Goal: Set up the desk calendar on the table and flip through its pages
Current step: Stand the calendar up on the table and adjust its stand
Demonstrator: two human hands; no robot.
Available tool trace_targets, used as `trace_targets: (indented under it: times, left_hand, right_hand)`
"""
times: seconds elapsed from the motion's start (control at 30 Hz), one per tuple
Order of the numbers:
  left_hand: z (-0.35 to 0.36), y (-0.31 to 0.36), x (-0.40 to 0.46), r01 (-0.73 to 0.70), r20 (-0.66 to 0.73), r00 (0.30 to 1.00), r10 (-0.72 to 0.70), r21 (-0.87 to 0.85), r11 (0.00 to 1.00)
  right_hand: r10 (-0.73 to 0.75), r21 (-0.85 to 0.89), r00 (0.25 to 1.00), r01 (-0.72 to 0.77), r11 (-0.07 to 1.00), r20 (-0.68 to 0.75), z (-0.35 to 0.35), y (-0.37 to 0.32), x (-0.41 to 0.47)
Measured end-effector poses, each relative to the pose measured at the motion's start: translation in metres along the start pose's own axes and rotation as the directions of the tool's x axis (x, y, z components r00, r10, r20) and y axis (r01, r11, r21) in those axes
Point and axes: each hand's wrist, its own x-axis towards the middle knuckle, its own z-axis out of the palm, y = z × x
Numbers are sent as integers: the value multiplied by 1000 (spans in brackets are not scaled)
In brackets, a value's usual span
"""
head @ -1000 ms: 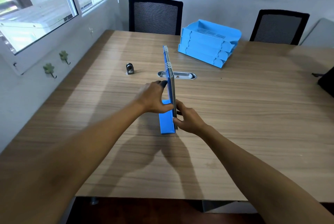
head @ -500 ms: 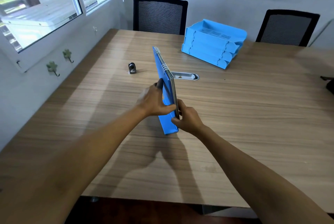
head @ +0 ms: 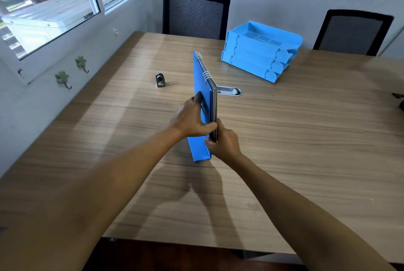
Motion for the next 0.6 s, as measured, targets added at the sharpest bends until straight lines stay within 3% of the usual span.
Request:
trace_targets:
  times: [0.27, 0.6]
  left_hand:
    - [-8, -10, -4, 29, -2, 1000, -29, -63, 998]
    - [-31, -15, -9, -10, 65, 998, 12, -32, 999]
  right_hand:
    - [2, 55, 1000, -1, 998, -27, 6, -6, 1]
    - [28, 31, 996, -31, 999, 82, 2, -7, 1]
